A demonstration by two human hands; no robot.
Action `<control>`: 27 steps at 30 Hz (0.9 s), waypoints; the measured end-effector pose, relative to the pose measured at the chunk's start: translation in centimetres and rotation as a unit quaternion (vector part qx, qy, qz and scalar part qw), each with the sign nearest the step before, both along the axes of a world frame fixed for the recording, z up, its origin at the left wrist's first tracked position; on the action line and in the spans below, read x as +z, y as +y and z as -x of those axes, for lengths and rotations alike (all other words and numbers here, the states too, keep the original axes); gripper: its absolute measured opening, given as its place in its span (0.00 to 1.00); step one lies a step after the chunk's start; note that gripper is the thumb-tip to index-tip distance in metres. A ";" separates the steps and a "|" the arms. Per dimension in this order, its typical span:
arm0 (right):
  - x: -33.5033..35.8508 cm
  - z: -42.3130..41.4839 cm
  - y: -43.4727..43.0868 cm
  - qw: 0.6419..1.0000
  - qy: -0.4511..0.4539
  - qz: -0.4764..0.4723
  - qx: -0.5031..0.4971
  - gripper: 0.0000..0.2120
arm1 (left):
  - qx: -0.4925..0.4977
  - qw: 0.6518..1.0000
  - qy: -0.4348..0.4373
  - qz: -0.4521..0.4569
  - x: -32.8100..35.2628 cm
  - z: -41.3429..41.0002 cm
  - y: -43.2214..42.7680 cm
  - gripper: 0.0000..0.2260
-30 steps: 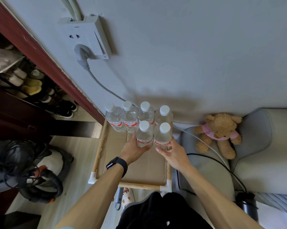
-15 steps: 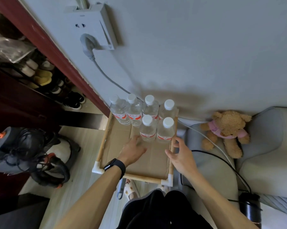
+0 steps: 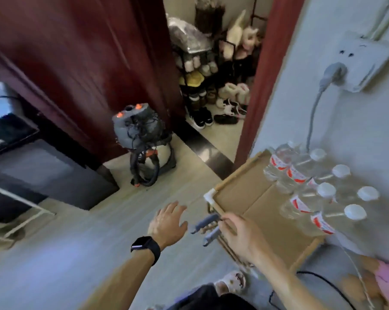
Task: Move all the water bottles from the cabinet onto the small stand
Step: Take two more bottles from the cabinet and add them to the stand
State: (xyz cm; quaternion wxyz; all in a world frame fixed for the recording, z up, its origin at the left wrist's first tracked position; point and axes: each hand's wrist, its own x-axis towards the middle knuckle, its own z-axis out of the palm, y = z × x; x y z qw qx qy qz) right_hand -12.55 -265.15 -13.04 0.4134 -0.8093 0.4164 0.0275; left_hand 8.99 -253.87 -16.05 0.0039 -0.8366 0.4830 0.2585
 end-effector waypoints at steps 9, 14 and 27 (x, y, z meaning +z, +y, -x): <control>4.7 -24.0 14.3 0.924 -0.082 0.167 0.333 0.19 | 0.302 0.947 -0.103 0.038 5.5 -13.9 30.0 0.24; 8.4 -37.0 31.0 0.859 -0.165 0.184 0.448 0.20 | 0.462 0.874 -0.150 0.027 9.8 -18.3 50.0 0.25; 17.1 -57.2 70.7 0.634 -0.285 0.230 0.680 0.22 | 0.711 0.664 -0.232 -0.014 18.1 -19.6 83.8 0.24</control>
